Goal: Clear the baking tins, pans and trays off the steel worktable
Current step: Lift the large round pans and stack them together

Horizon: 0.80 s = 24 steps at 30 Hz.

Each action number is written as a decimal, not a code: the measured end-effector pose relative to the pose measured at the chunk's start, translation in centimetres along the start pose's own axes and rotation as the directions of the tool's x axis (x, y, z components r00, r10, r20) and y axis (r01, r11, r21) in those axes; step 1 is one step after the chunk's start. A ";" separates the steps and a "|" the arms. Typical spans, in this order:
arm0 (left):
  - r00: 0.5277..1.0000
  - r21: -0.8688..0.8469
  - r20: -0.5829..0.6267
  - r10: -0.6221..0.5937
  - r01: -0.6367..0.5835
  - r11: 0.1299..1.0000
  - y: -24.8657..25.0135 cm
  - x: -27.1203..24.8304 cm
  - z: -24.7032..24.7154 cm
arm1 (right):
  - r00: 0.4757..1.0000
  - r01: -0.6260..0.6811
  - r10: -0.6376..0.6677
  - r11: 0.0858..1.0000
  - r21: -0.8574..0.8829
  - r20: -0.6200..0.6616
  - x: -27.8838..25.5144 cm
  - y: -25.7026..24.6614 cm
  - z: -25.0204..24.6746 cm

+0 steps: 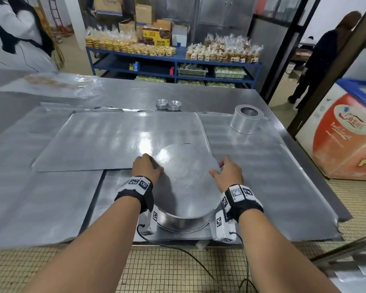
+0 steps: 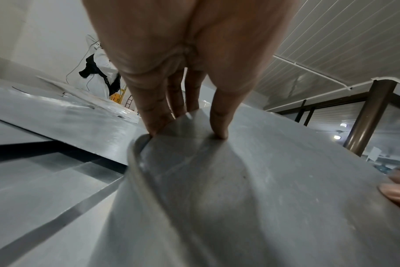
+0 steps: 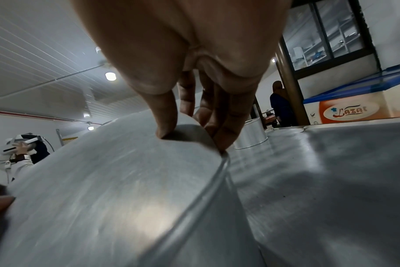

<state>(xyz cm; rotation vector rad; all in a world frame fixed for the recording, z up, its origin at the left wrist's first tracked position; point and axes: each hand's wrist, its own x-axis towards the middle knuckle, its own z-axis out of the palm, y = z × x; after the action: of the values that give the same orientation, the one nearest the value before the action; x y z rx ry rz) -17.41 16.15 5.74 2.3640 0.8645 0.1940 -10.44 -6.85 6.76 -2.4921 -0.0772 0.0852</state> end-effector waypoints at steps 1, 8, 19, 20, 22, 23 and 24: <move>1.000 0.004 0.001 0.007 -0.007 1.000 -0.1 -0.1 0.1 | 1.000 -0.015 0.015 1.000 0.001 0.001 -0.1 0.1 0.0; 0.993 0.115 0.066 0.098 -0.106 0.988 -0.8 -0.2 -0.5 | 0.997 -0.072 0.075 0.994 -0.076 0.034 -1.2 -0.1 -0.4; 0.964 0.156 0.247 -0.101 0.063 0.986 -2.8 -0.5 -2.1 | 0.953 -0.254 0.262 0.964 -0.075 0.151 -3.5 1.0 0.5; 0.959 0.161 0.264 -0.102 0.060 0.985 -3.0 -0.6 -2.3 | 0.953 -0.252 0.260 0.965 -0.066 0.154 -3.7 0.9 0.4; 0.956 0.151 0.280 -0.092 0.051 0.987 -3.2 -0.6 -2.6 | 0.951 -0.263 0.268 0.963 -0.052 0.155 -3.7 1.0 0.3; 0.954 0.142 0.285 -0.090 0.051 0.989 -3.2 -0.4 -2.8 | 0.949 -0.273 0.276 0.961 -0.039 0.154 -3.7 0.9 0.1; 0.951 0.137 0.296 -0.090 0.051 0.989 -3.1 -0.3 -3.0 | 0.948 -0.283 0.283 0.959 -0.019 0.147 -3.7 0.8 -0.2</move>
<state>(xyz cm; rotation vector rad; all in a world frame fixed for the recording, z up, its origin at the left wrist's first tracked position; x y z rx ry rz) -20.31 19.35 6.32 2.3910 0.8304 -0.2546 -14.05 -7.89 6.62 -2.4752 0.2207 0.3908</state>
